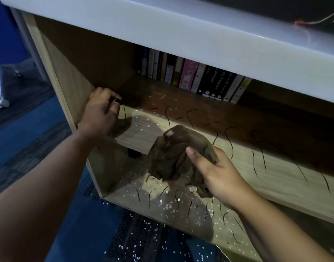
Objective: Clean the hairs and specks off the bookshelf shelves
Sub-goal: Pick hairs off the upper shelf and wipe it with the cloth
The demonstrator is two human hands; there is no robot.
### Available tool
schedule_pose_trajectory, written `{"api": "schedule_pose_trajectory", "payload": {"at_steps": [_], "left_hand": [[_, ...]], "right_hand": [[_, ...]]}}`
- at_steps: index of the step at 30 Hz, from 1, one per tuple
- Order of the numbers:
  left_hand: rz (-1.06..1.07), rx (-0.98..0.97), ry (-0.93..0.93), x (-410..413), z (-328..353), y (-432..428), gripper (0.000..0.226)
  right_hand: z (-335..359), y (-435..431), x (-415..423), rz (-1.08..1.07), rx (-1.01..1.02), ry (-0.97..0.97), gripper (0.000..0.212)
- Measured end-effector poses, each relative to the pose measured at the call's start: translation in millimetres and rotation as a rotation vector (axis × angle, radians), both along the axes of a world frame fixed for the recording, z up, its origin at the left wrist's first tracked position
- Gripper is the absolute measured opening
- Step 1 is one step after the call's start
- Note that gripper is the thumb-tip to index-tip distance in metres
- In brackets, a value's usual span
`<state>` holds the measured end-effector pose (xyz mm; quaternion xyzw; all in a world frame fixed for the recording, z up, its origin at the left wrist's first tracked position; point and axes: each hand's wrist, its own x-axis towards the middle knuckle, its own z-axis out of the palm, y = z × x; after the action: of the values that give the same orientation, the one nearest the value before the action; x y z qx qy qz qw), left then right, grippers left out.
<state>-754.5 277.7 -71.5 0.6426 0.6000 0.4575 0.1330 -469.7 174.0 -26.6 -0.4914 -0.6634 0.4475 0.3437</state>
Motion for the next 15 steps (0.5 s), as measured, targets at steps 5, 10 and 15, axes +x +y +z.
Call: {"api": "schedule_pose_trajectory", "payload": {"at_steps": [5,10,15], "left_hand": [[0.006,0.054,0.016,-2,-3,2,0.017],[0.006,0.116,0.005,-6,-7,7,0.016],[0.01,0.074,-0.064,-5,-7,7,0.017]], "right_hand": [[24,26,9,-0.232,-0.099,0.231,0.013],[35,96,15,-0.54,0.014,0.336,0.039],[19,169,8,-0.609,0.157,0.216,0.052]]}}
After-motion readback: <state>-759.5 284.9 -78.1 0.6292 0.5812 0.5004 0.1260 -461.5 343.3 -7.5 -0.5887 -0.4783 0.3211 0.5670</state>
